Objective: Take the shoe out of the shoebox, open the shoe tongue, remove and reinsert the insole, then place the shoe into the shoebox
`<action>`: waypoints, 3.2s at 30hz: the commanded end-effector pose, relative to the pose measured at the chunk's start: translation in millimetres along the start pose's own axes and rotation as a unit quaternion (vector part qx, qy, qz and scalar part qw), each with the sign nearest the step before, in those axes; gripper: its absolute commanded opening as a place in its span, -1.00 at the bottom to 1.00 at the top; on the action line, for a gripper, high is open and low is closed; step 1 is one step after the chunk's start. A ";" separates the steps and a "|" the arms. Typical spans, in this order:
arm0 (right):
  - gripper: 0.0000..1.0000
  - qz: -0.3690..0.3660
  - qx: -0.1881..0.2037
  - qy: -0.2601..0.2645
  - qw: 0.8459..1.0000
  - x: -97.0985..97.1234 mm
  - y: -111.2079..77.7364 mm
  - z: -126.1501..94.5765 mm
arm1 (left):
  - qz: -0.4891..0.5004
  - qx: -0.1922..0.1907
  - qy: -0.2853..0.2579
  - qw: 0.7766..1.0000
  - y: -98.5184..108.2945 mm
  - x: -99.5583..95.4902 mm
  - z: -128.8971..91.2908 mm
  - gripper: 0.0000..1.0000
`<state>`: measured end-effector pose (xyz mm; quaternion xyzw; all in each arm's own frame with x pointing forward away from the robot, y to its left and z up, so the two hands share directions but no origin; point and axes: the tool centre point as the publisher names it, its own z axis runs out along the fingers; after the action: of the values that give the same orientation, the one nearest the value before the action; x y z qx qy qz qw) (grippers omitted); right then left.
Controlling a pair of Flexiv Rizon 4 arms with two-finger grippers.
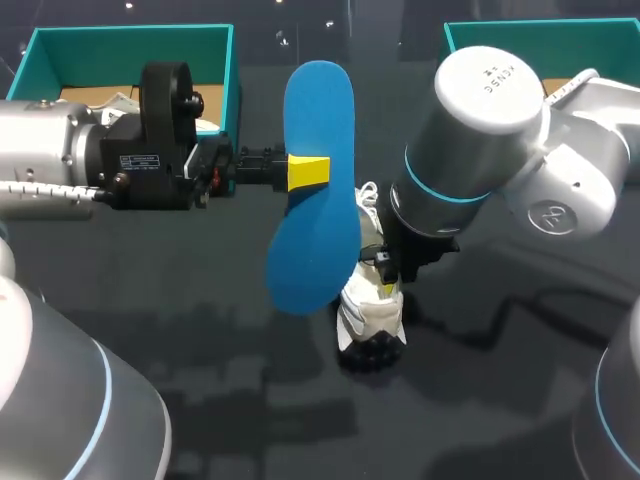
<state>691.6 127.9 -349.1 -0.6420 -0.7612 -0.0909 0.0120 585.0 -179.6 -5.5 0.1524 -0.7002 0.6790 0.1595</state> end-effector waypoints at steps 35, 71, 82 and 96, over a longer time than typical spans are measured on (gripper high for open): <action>0.25 0.027 0.024 0.039 0.999 -10.3 5.7 55.3 | 0.000 0.000 0.001 1.000 -0.2 -1.2 2.0 -1.00; 1.00 -0.061 -0.069 0.164 0.982 -11.9 6.9 -41.9 | 0.000 0.000 0.001 1.000 -0.2 -1.2 2.0 -1.00; 1.00 -0.054 -0.092 0.300 0.948 -21.0 19.2 -102.3 | 0.000 0.000 0.001 1.000 -0.2 -1.2 2.0 -1.00; 1.00 -0.060 -0.092 0.300 0.948 -19.9 21.2 -110.4 | 0.000 0.000 0.001 1.000 -0.2 -1.2 2.0 -1.00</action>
<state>705.8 94.5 -241.3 -0.5382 -0.7493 -0.3454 0.1719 585.0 -179.7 -5.5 0.1524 -0.7002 0.6791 0.1595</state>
